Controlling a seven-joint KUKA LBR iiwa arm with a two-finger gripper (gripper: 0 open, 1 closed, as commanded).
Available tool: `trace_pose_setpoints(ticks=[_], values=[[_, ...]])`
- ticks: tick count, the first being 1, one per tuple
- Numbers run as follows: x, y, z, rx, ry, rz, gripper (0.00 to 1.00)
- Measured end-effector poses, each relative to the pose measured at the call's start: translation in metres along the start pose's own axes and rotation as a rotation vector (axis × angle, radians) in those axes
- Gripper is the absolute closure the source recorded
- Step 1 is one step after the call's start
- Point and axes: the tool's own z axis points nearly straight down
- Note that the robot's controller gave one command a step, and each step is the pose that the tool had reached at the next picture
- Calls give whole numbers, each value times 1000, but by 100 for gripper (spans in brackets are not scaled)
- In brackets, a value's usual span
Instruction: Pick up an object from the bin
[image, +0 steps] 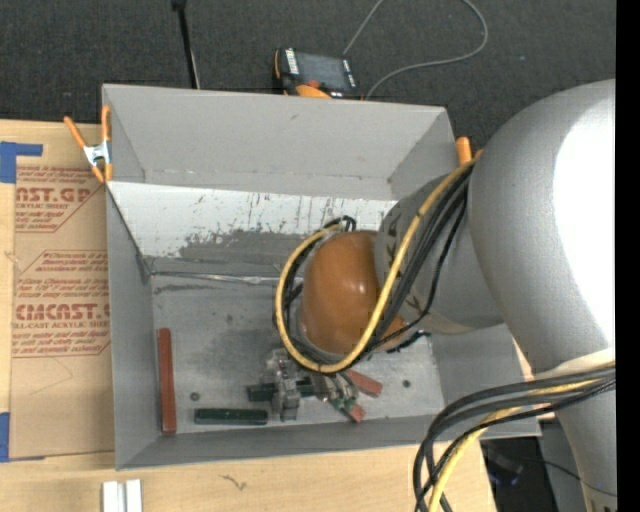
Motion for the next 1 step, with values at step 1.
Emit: trace_pose_setpoints(ticks=[1], values=[[-2, 1, -123, 1, -6, 0, 100]])
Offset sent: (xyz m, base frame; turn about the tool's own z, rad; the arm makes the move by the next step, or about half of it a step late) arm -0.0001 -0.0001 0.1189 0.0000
